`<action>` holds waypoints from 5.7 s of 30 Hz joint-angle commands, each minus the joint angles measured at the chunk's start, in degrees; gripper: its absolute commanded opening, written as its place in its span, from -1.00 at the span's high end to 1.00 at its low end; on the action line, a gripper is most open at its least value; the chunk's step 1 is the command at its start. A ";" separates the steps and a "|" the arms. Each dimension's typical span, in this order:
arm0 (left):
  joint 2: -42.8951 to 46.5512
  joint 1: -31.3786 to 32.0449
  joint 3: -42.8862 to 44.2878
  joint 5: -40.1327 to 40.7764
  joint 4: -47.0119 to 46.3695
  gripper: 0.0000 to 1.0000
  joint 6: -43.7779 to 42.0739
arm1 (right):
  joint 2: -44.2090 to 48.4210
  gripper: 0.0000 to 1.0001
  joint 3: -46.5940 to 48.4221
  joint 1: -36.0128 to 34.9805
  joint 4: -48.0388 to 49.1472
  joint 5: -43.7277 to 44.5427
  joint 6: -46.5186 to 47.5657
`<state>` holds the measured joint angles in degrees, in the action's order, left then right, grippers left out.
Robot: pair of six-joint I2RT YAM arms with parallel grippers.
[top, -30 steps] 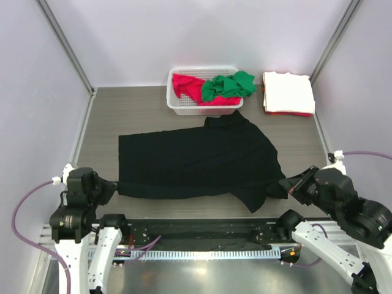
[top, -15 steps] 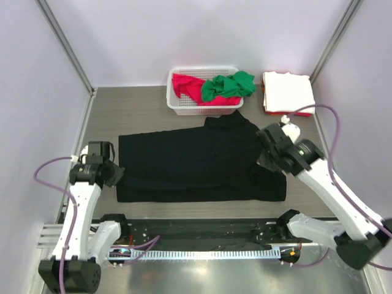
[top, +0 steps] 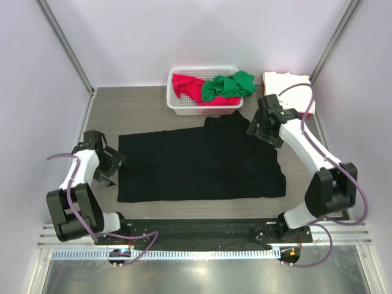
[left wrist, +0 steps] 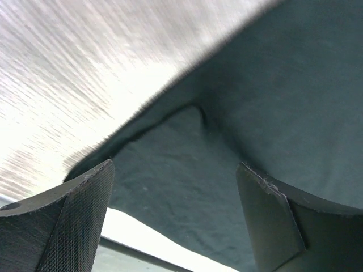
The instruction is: Fold and stack the t-shirts
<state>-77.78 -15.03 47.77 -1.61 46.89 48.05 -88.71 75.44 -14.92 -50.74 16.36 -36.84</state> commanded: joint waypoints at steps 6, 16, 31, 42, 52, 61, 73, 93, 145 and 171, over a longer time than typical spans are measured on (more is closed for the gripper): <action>19.84 -0.09 -5.66 -1.74 0.03 -0.76 3.27 | 20.66 -0.80 -21.62 2.17 1.61 -5.10 -9.12; 32.87 5.17 -17.71 4.42 2.68 -0.45 17.77 | 29.73 -0.43 -41.41 11.31 4.77 -9.85 -13.43; 18.82 10.54 -22.47 5.04 -14.19 0.98 17.25 | 17.26 0.94 -36.96 11.40 16.99 -11.97 -9.48; 21.50 6.33 4.73 5.47 1.18 1.00 11.45 | 23.12 0.98 -9.83 12.02 -1.99 -4.66 -5.78; 38.49 4.74 -15.42 1.17 10.74 1.00 16.90 | 43.08 0.98 -29.47 12.10 -7.69 -8.10 -11.23; 40.51 6.50 -12.09 5.03 19.54 0.79 16.98 | 49.93 0.33 -32.99 12.02 -13.42 -9.94 -10.80; 45.44 10.19 9.15 16.62 33.79 -0.99 13.91 | 54.87 -0.63 -27.01 12.10 -14.94 -15.57 -10.19; -2.37 11.95 17.01 5.56 -3.21 -0.96 -10.87 | -13.75 -0.09 5.49 6.75 18.05 -22.51 1.68; -23.91 5.01 17.88 5.47 -9.01 -0.56 -9.47 | -28.98 0.98 5.15 1.21 25.52 -17.15 7.48; -32.00 3.78 25.18 1.87 -11.82 0.77 -9.29 | -22.56 0.98 14.47 1.47 16.55 -15.57 9.51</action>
<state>-109.08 -11.03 73.38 2.81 38.24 38.70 -114.78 87.18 -13.43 -34.09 0.86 -28.34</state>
